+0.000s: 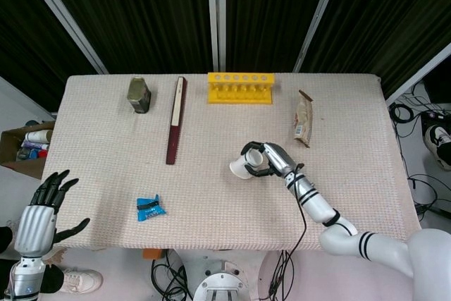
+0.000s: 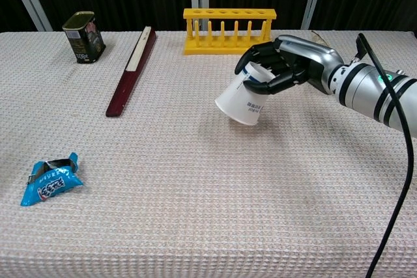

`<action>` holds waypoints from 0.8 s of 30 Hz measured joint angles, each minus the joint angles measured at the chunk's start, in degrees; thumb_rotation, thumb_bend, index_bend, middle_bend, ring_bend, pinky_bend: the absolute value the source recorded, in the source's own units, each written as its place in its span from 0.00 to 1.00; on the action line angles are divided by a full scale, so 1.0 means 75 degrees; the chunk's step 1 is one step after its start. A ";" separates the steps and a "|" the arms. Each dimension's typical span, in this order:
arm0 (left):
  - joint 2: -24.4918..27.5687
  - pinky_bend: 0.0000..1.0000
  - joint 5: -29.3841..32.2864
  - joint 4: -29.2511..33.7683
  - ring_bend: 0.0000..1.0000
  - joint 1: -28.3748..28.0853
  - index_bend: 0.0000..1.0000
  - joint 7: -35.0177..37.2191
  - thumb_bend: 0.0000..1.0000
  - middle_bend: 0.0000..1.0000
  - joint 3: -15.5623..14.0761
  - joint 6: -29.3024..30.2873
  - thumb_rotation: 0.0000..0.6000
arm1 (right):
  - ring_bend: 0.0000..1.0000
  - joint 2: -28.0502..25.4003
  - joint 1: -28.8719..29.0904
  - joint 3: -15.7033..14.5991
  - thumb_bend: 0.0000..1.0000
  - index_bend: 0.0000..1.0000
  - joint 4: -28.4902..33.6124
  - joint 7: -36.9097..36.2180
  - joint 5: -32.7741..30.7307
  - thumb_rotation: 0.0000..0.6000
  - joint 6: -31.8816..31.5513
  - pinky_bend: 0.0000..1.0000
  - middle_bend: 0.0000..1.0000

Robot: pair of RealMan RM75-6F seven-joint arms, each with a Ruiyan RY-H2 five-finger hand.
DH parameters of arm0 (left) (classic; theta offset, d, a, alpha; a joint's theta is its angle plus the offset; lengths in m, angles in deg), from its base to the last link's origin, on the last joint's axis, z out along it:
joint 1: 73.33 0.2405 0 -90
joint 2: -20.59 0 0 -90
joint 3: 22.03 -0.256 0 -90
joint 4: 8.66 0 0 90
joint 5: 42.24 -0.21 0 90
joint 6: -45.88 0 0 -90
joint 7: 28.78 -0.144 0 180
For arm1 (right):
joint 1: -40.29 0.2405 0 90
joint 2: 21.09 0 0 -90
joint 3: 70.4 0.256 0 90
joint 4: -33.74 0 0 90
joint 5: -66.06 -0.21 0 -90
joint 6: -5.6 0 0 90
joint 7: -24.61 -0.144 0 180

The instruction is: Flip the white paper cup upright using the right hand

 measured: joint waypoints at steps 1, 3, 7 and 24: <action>-0.0008 0.16 -0.0002 0.0007 0.06 -0.0010 0.19 -0.0004 0.08 0.09 0.0001 -0.0016 1.00 | 0.34 0.0041 -0.0001 -0.0016 0.36 0.50 -0.0129 -0.0648 0.0084 1.00 0.0010 0.36 0.39; -0.0017 0.16 -0.0003 0.0019 0.06 -0.0025 0.19 -0.0021 0.08 0.09 0.0001 -0.0046 1.00 | 0.30 0.0120 0.0005 -0.0056 0.36 0.46 -0.0386 -0.1579 0.0221 1.00 0.0030 0.29 0.36; -0.0016 0.16 -0.0008 0.0041 0.06 -0.0034 0.19 -0.0046 0.08 0.09 -0.0002 -0.0060 1.00 | 0.18 0.0334 0.0050 -0.0286 0.36 0.29 -0.1322 -0.3218 0.0658 1.00 0.0071 0.12 0.27; -0.0123 0.16 -0.0057 -0.0086 0.06 -0.0101 0.19 0.0057 0.08 0.09 0.0015 -0.0085 1.00 | 0.00 -0.1238 -0.0172 -0.0879 0.20 0.00 -0.0146 0.1847 0.0850 1.00 -0.0001 0.00 0.04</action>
